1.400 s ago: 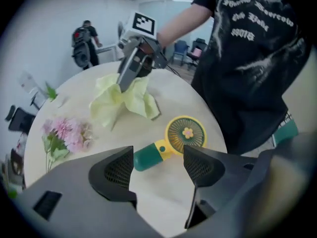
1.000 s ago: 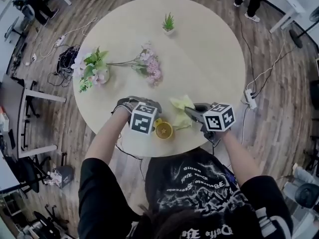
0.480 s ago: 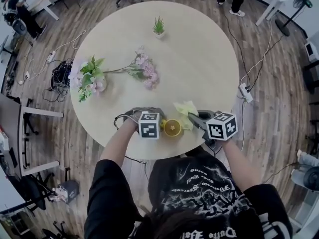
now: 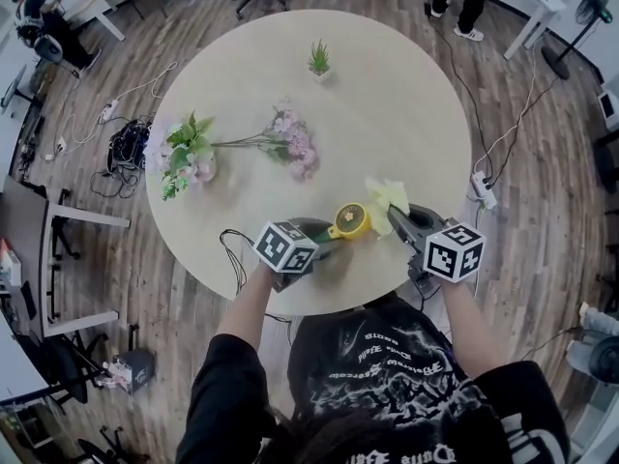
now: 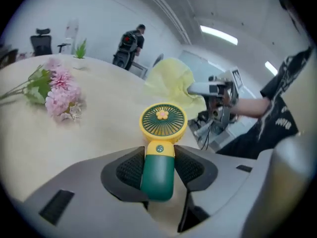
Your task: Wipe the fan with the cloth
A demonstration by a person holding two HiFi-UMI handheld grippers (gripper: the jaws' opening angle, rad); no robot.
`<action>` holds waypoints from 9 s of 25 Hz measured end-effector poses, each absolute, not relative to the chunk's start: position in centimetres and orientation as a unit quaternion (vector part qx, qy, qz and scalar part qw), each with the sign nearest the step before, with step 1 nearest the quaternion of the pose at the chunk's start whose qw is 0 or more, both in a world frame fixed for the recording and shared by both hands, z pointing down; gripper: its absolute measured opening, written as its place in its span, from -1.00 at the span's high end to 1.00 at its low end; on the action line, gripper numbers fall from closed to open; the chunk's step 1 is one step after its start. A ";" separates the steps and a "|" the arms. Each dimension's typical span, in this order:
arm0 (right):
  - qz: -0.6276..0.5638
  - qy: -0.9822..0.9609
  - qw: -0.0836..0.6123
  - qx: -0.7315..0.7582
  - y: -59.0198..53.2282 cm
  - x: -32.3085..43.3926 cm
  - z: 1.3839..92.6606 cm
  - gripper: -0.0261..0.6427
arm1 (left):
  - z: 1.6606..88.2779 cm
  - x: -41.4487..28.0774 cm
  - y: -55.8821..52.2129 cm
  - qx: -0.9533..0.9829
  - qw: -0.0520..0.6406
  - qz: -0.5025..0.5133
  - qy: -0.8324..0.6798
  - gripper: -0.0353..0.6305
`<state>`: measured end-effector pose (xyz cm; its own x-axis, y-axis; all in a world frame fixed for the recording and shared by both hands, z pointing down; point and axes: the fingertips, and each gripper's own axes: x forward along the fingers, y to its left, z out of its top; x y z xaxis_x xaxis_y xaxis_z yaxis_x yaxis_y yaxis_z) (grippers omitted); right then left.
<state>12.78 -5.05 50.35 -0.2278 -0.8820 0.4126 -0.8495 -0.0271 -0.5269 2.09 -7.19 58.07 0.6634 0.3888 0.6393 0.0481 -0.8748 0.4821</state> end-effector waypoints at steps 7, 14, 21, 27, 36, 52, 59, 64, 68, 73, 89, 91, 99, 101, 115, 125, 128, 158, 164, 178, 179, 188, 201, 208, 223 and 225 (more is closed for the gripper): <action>-0.308 0.695 0.070 -0.646 -4.8 14.7 46.5 0.83 | 51.0 6.6 -9.0 0.881 0.451 0.130 0.058 0.29; -0.251 0.748 0.043 -0.613 -3.7 10.5 43.5 0.83 | 42.4 7.3 -10.8 0.791 0.600 -0.115 0.045 0.29; -0.220 0.807 0.073 -0.543 -5.6 5.2 40.7 0.83 | 37.9 6.5 -12.3 0.751 0.621 -0.223 0.025 0.29; -0.204 0.818 0.118 -0.525 -6.6 5.3 38.0 0.83 | 37.1 5.5 -11.4 0.759 0.614 -0.217 0.023 0.29; -0.229 0.805 0.238 -0.492 -8.5 8.0 34.7 0.83 | 35.0 6.7 -10.3 0.827 0.535 -0.167 0.040 0.29; -0.111 0.848 0.215 -0.471 -9.3 9.0 28.5 0.83 | 36.1 7.6 -8.3 0.866 0.496 -0.051 0.032 0.30; -0.106 0.840 0.235 -0.477 -10.3 10.8 26.5 0.82 | 35.0 8.2 -5.7 0.882 0.466 -0.023 0.063 0.30; -0.145 0.823 0.270 -0.477 -11.0 11.7 27.5 0.82 | 34.8 8.0 -4.6 0.885 0.457 -0.023 0.083 0.30; -0.191 0.812 0.314 -0.453 -11.2 12.3 27.9 0.83 | 34.3 8.1 -4.4 0.885 0.455 -0.033 0.092 0.30; -0.252 0.791 0.363 -0.423 -11.6 12.7 29.3 0.83 | 33.6 7.8 -4.9 0.888 0.447 -0.054 0.094 0.30; -0.350 0.814 0.397 -0.241 -10.7 9.0 30.1 0.83 | 32.4 6.6 -8.7 0.867 0.480 -0.118 0.056 0.30; -0.354 0.817 0.394 -0.227 -10.0 8.4 30.2 0.83 | 32.2 6.5 -8.9 0.864 0.483 -0.130 0.051 0.30; -0.363 0.815 0.407 -0.196 -8.8 7.6 30.3 0.83 | 31.6 6.0 -9.5 0.861 0.483 -0.156 0.041 0.30; -0.362 0.816 0.409 -0.189 -8.5 7.7 30.1 0.83 | 31.4 6.1 -9.6 0.860 0.482 -0.163 0.042 0.30; -0.395 0.810 0.399 -0.172 -6.8 4.7 32.1 0.83 | 29.8 3.0 -12.2 0.791 0.540 -0.286 0.037 0.30; -0.440 0.774 0.356 -0.284 -7.9 6.2 37.5 0.83 | 31.6 2.5 -12.0 0.838 0.493 -0.233 0.000 0.30; -0.443 0.758 0.357 -0.318 -8.0 7.4 38.6 0.83 | 34.0 1.7 -12.2 0.850 0.489 -0.193 -0.038 0.30; -0.384 0.748 0.320 -0.437 -6.9 12.6 39.8 0.83 | 60.0 -2.3 -11.3 0.828 0.279 0.397 -0.280 0.30; -0.384 0.748 0.321 -0.437 -6.8 12.6 39.7 0.83 | 61.4 -2.2 -11.1 0.820 0.232 0.435 -0.293 0.30; -0.395 0.716 0.309 -0.485 -6.8 13.9 41.6 0.83 | 60.3 -1.5 -11.2 0.823 0.261 0.395 -0.313 -0.01; -0.392 0.718 0.303 -0.488 -6.8 13.9 41.7 0.83 | 59.8 -1.7 -11.4 0.825 0.259 0.388 -0.318 -0.01; -0.305 0.763 0.155 -0.548 -7.8 11.4 42.2 0.83 | 50.9 -4.6 -14.5 0.864 0.269 0.221 -0.363 -0.03; -0.188 0.770 -0.045 -0.608 -9.7 7.8 43.1 0.83 | 42.7 -7.6 -14.7 0.893 0.192 0.115 -0.391 0.15; -0.169 0.765 -0.063 -0.618 -9.8 7.9 43.3 0.83 | 42.6 -6.7 -14.4 0.900 0.190 0.104 -0.377 0.83; -0.134 0.782 -0.092 -0.602 -9.7 6.4 42.6 0.84 | 43.1 -6.6 -13.6 0.906 0.187 0.105 -0.366 0.83; -0.128 0.781 -0.099 -0.603 -9.7 6.5 42.6 0.84 | 43.1 -6.5 -13.5 0.907 0.182 0.105 -0.366 0.83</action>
